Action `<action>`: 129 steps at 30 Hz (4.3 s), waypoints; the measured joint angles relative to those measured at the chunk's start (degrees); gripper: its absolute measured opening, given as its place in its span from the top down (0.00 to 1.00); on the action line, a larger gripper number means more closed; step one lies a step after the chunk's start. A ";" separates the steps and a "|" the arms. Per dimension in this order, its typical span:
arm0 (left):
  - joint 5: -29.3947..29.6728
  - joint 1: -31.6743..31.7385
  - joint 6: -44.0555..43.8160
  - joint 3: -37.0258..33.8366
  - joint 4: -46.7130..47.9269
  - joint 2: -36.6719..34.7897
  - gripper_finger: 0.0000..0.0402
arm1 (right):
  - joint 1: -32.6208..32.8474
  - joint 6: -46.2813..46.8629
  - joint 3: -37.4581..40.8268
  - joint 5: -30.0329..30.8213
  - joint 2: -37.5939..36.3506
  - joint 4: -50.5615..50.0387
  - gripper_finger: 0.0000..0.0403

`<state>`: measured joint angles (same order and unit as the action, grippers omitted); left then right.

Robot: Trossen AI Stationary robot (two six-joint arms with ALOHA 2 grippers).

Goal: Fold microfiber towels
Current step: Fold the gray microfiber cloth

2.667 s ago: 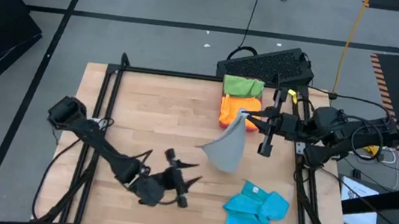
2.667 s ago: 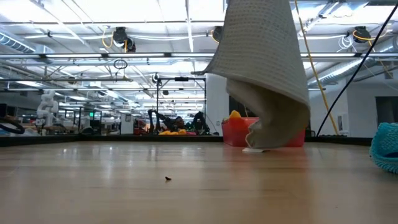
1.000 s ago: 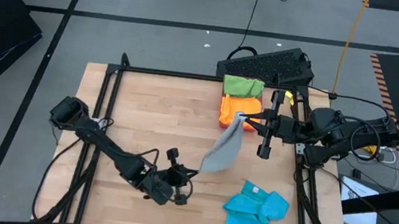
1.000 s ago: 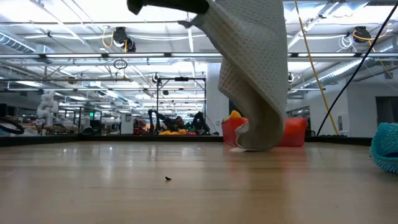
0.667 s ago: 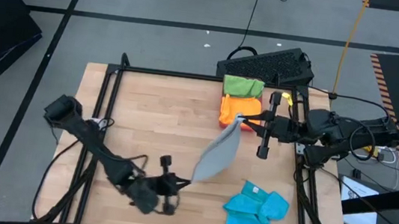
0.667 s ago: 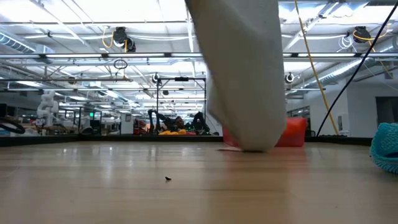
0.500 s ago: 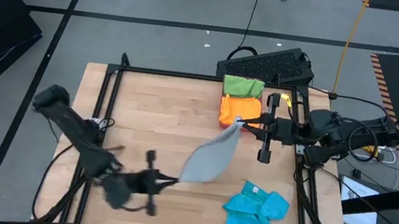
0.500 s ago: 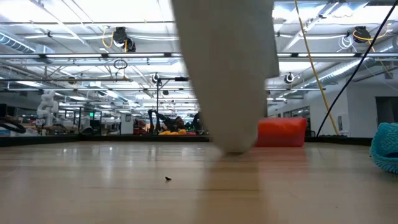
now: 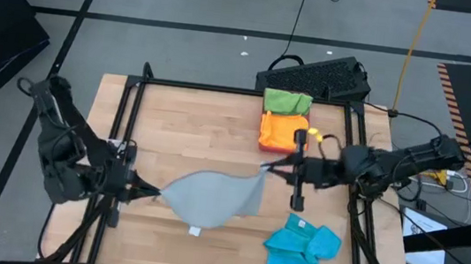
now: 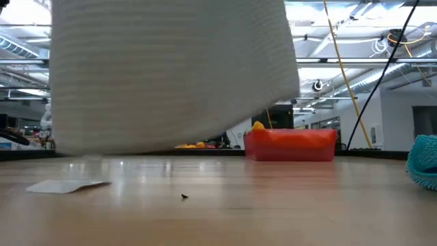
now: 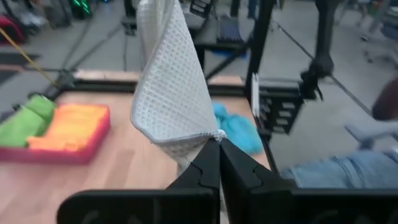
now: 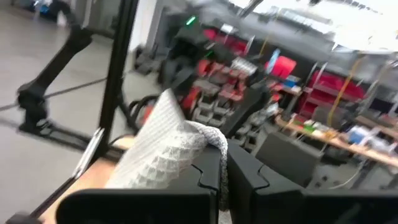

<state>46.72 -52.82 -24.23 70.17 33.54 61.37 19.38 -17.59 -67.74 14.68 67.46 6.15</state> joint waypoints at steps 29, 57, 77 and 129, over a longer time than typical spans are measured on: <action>9.59 5.89 -21.83 -0.05 36.91 3.89 1.00 | -11.34 5.29 15.90 -0.01 3.52 6.19 0.99; 19.81 -1.01 0.91 7.78 24.41 2.04 1.00 | 7.13 1.92 0.54 6.32 3.41 2.33 0.99; 2.07 26.28 -30.68 -17.23 44.36 2.26 0.99 | -22.08 3.48 18.61 1.56 17.36 15.71 0.99; -13.67 14.85 -37.15 -18.56 6.80 37.15 0.65 | -28.72 -3.29 18.61 1.46 21.48 17.33 0.99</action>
<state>33.05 -37.97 -61.38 51.62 40.33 98.52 -9.34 -20.88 -49.12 16.14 88.95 23.48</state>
